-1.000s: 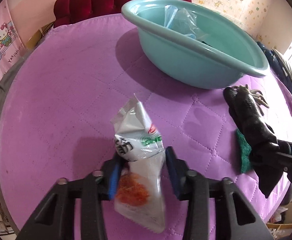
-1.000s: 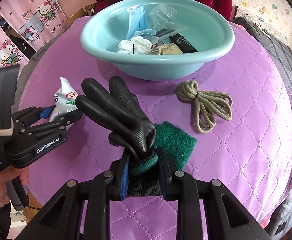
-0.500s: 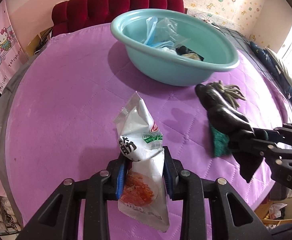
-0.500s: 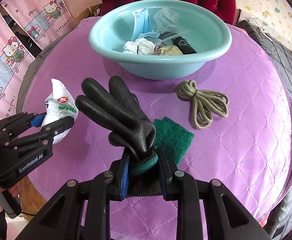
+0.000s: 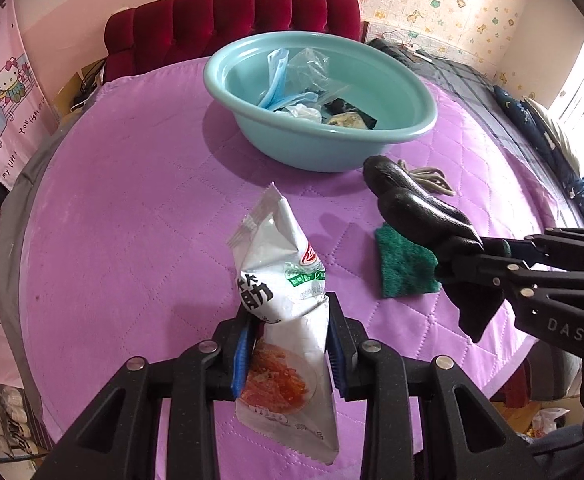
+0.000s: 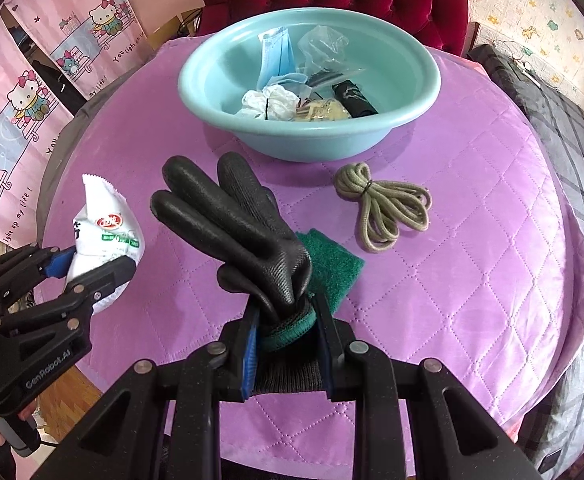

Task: Organize soft objects
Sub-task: 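Carry the black glove and white packet with both tools over the teal basin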

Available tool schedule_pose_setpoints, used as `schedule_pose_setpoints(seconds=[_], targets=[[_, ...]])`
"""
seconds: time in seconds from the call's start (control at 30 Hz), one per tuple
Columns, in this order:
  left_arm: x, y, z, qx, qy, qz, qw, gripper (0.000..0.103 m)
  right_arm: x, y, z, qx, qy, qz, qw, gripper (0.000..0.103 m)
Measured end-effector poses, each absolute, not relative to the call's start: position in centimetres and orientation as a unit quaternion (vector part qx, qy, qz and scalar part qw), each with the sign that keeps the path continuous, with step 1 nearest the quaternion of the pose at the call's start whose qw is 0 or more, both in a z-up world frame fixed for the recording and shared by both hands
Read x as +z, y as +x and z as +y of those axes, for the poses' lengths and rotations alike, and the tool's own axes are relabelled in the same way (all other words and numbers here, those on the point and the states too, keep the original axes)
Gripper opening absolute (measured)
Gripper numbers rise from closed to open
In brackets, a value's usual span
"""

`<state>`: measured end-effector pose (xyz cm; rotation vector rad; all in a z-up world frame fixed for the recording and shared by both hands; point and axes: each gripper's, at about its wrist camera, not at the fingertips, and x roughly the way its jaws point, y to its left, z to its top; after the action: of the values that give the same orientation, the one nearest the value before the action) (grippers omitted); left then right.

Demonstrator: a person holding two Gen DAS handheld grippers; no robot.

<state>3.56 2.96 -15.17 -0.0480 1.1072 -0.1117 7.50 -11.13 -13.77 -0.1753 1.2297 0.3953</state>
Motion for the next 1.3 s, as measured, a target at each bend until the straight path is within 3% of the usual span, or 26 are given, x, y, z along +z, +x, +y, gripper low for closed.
schedule_pose_setpoints(seconds=[0.6,1.3], targets=[[-11.8,3.1,1.5,-0.078,-0.031,0.523,0.848,0.036,-10.4,8.0,-12.3,0.191,-0.096,0.561,0.799,0.026],[-6.6,7.7,0.6,-0.104,-0.01,0.492,0.864,0.037,-4.5,13.3,-11.8,0.182,-0.103,0.527,0.824,0.026]])
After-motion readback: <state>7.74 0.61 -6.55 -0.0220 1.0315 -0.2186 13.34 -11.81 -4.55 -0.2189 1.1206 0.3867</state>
